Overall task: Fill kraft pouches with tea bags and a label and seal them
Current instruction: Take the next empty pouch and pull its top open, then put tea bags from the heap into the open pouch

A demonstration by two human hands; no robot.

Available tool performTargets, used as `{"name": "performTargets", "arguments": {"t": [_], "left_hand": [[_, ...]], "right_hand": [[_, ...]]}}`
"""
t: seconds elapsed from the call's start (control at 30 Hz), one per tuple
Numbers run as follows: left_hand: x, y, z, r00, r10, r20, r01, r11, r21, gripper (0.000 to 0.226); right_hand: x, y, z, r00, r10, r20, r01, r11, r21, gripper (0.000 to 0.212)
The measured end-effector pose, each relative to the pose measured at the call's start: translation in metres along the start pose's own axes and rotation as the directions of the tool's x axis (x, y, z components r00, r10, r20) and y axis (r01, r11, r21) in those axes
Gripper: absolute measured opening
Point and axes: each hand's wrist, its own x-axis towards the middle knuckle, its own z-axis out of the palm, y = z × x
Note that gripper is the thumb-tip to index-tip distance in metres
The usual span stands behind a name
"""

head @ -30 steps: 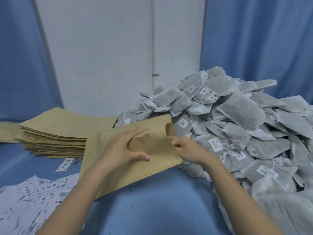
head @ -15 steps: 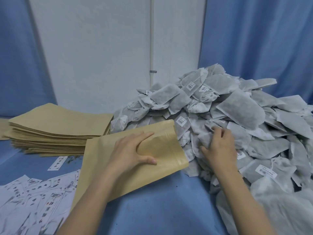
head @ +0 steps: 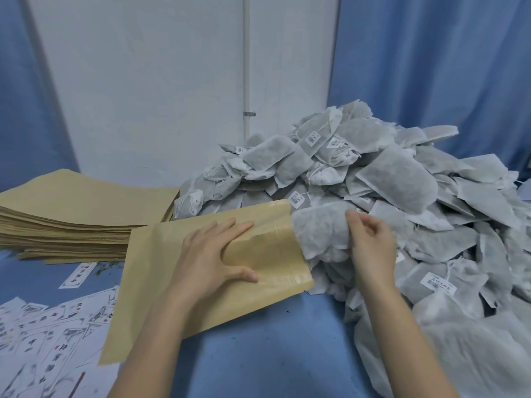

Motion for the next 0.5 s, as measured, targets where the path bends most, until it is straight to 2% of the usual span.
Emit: {"name": "performTargets", "arguments": {"t": [0.13, 0.27, 0.33, 0.4, 0.47, 0.5], "left_hand": [[-0.001, 0.004, -0.003, 1.000, 0.017, 0.000, -0.017, 0.998, -0.063, 0.086], [-0.003, 0.005, -0.011, 0.999, 0.044, 0.000, -0.043, 0.986, -0.161, 0.086], [-0.004, 0.005, -0.014, 0.999, 0.048, -0.012, -0.050, 0.980, -0.193, 0.085], [-0.004, 0.007, -0.014, 0.999, 0.046, -0.019, -0.049, 0.978, -0.205, 0.085], [-0.002, 0.007, -0.013, 0.999, 0.043, -0.025, -0.047, 0.981, -0.191, 0.085], [-0.002, 0.006, -0.013, 0.999, 0.043, -0.024, -0.046, 0.983, -0.180, 0.086]], "right_hand": [[-0.016, 0.009, 0.022, 0.999, -0.023, 0.028, 0.025, 0.996, -0.088, 0.020], [-0.014, 0.005, 0.024, 0.986, -0.053, -0.159, 0.050, 0.998, -0.025, 0.019], [-0.015, 0.004, 0.023, 0.979, -0.079, -0.188, 0.078, 0.997, -0.017, 0.017], [-0.020, 0.002, 0.028, 0.994, -0.076, -0.079, 0.074, 0.997, -0.036, 0.017], [-0.025, 0.002, 0.031, 0.971, -0.062, 0.229, 0.092, 0.988, -0.125, 0.027], [-0.027, 0.001, 0.030, 0.905, -0.028, 0.425, 0.110, 0.979, -0.171, 0.042]]}}
